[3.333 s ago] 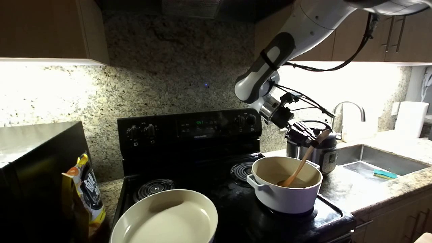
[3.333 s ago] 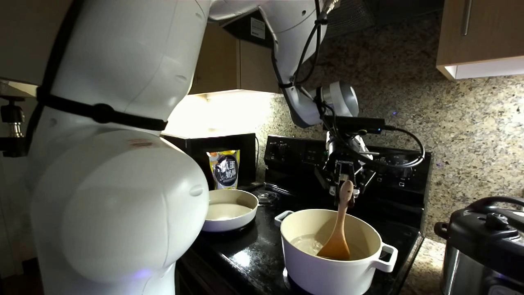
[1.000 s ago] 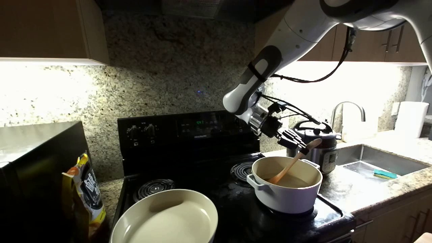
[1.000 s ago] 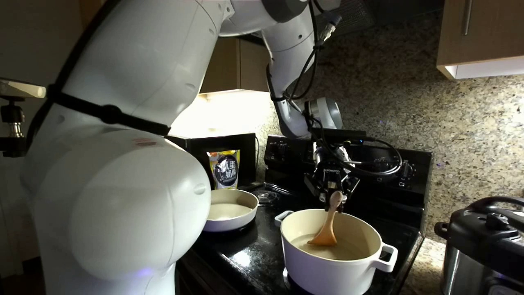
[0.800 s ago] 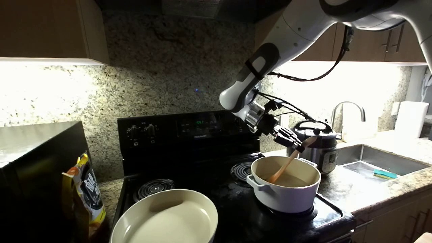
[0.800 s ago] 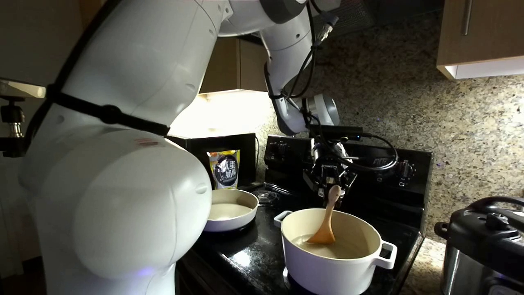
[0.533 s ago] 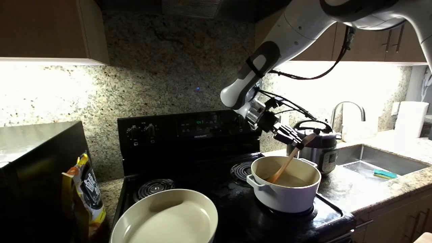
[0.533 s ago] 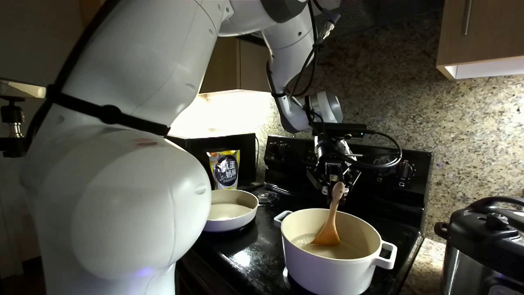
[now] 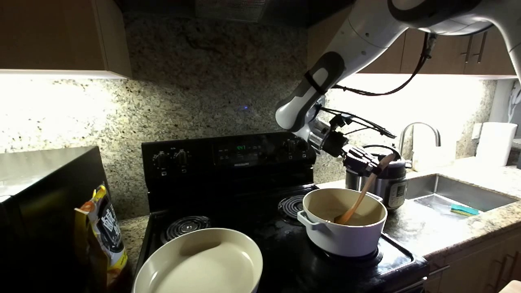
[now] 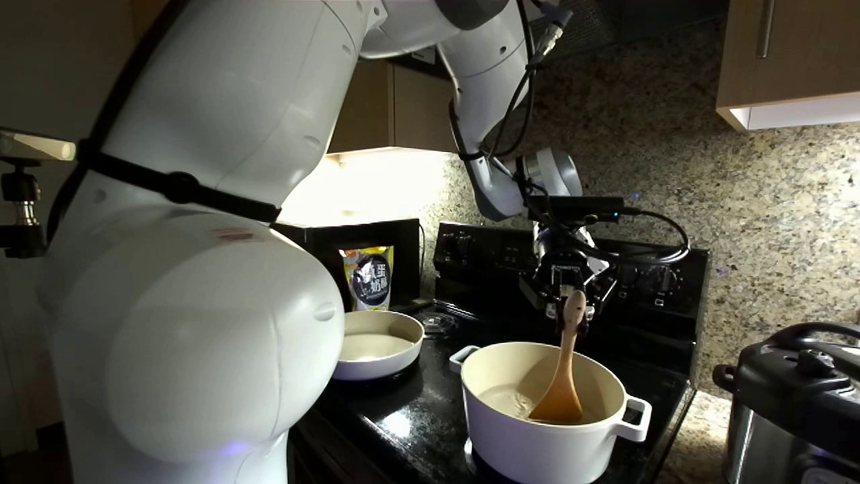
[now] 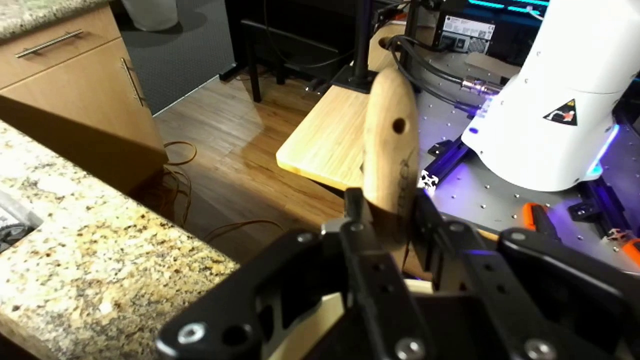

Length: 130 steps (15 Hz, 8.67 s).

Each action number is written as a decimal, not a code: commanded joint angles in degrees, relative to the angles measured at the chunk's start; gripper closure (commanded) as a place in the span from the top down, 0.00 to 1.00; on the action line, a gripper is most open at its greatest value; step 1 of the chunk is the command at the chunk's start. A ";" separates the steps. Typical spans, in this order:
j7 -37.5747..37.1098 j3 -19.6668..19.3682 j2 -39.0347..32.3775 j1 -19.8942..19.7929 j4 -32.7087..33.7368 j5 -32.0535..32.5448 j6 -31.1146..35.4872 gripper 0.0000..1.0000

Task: Use the wooden spoon to stir the liquid in the white pot.

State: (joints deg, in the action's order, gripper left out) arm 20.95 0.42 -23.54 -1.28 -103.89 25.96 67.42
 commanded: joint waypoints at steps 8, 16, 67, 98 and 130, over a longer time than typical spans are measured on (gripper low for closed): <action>6.14 5.06 2.50 2.48 -4.33 6.44 -4.40 0.09; 5.64 5.58 -1.60 2.88 3.14 4.07 -4.70 0.09; 6.86 5.40 -9.17 2.33 11.39 3.83 -9.74 0.09; 6.81 5.25 -14.51 -1.08 20.86 0.66 -16.62 0.09; 4.60 2.57 -14.40 -2.08 20.35 3.13 -18.77 0.09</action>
State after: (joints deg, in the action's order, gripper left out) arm 28.28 2.90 -40.20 -3.44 -79.45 28.40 49.50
